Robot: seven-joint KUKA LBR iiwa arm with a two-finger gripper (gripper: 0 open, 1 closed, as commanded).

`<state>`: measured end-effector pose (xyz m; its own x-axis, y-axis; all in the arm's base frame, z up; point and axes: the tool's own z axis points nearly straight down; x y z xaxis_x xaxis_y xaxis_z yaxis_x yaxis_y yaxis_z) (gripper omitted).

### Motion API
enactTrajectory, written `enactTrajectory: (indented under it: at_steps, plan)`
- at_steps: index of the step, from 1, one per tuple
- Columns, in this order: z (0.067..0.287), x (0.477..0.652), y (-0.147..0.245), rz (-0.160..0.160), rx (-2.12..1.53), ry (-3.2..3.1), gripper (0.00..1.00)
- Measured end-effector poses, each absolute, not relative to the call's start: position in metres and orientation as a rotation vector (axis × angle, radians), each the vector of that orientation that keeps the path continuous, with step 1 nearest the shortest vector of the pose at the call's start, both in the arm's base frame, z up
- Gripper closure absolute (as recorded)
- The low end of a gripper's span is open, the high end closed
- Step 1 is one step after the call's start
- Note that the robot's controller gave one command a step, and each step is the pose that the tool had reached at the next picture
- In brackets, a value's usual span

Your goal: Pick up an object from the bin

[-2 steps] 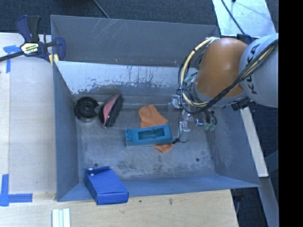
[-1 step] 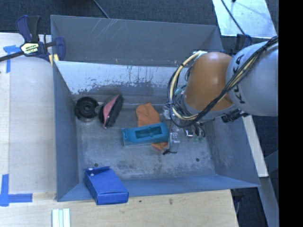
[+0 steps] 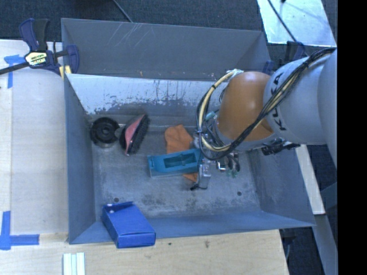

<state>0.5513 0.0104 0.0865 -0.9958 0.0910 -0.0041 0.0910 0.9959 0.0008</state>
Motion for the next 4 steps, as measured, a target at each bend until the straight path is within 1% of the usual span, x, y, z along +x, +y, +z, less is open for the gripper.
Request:
enactTrajectory:
  at_steps: [1,2,3,4]
  plan:
    - [0.072,0.561,0.016,0.000,0.381,3.117,1.00]
    - [0.072,0.561,0.016,0.000,0.380,3.117,1.00]
    - [0.072,0.559,0.027,-0.007,0.385,3.112,1.00]
    - [0.073,0.557,0.049,-0.005,0.388,3.111,1.00]
